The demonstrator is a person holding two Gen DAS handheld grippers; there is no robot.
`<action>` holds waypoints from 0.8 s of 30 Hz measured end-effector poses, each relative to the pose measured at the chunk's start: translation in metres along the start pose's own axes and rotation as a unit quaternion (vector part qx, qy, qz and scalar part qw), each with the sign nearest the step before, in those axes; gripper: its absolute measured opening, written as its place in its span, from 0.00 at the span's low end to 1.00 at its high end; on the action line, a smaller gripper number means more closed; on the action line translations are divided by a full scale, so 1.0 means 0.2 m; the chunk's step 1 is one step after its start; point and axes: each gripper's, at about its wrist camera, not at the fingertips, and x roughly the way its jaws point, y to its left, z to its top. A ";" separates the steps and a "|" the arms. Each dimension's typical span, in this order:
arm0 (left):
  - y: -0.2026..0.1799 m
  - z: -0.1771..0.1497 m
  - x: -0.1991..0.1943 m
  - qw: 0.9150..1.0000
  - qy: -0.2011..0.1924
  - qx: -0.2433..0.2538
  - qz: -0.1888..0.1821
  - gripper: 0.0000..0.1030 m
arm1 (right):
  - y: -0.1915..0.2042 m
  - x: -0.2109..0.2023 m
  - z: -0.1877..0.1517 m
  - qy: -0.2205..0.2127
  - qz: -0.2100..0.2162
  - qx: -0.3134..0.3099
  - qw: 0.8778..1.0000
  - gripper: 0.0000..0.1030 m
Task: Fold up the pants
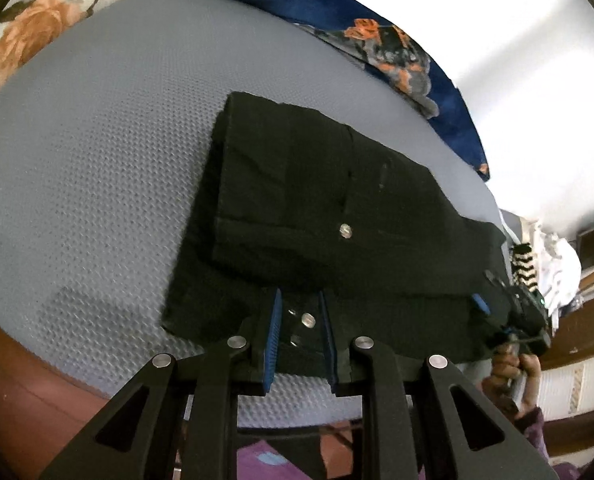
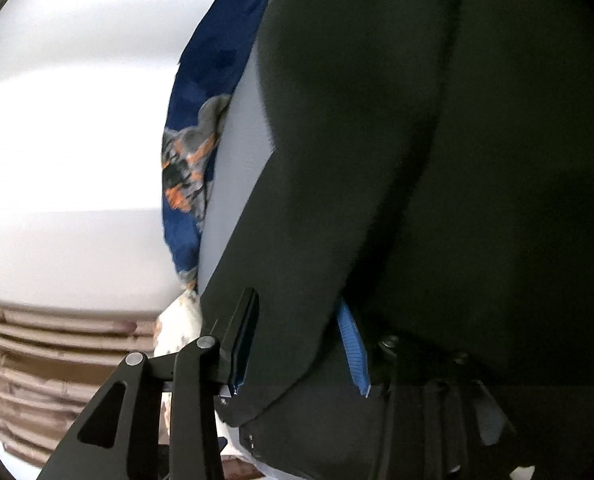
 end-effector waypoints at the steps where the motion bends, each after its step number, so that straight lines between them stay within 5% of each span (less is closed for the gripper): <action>1: -0.03 -0.02 0.00 1.000 0.001 0.007 -0.002 0.20 | 0.01 0.02 0.00 0.004 -0.007 -0.009 1.000 0.09; 11: -0.13 -0.12 0.08 0.999 0.018 -0.013 -0.040 0.20 | 0.15 -0.18 -0.09 -0.010 0.028 -0.038 0.999 0.06; 13: -0.12 -0.11 0.10 1.000 0.009 -0.019 -0.023 0.20 | 0.17 -0.21 -0.11 -0.009 0.031 -0.035 0.999 0.06; 24: 0.03 -0.10 0.19 0.990 0.005 -0.127 -0.055 0.30 | 0.18 -0.27 -0.20 0.005 0.053 -0.008 0.999 0.06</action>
